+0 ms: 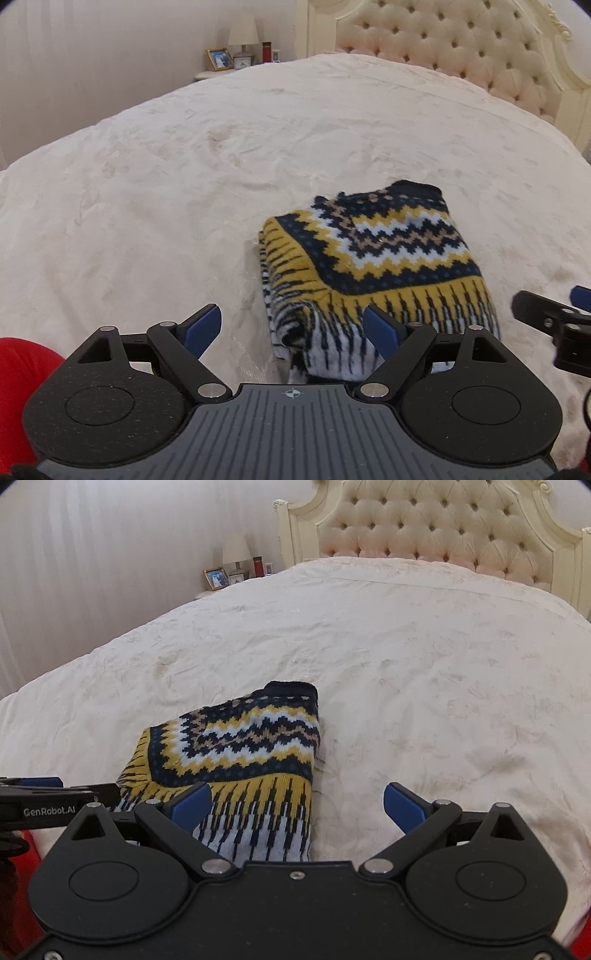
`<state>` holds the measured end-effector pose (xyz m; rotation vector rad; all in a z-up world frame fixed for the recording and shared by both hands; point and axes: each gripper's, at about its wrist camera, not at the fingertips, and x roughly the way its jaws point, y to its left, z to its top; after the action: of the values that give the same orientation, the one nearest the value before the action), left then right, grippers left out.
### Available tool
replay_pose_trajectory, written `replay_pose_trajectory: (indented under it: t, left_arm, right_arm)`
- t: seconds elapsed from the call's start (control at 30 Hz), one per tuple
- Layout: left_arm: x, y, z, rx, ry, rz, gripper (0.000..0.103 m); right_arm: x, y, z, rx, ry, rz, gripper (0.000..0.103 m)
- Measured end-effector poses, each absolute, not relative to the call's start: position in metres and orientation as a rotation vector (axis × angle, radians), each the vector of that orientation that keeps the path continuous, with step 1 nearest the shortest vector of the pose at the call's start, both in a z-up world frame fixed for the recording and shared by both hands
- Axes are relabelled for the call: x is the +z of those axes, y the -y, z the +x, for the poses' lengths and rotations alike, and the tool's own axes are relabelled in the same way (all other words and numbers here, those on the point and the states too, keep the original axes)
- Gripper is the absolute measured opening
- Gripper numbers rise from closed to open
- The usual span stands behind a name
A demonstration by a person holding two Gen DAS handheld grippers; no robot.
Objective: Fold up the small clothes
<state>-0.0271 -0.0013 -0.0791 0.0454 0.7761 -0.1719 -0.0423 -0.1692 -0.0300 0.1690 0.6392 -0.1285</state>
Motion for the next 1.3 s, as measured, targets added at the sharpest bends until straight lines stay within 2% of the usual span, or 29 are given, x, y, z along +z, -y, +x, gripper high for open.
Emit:
replay_pose_trajectory:
  t: [1.3]
  left_arm:
    - [-0.081,0.016,-0.027,-0.273,-0.904,0.030,0.084]
  right_arm:
    - [-0.034,0.177,-0.040,-0.173,-0.748,0.190,0.100]
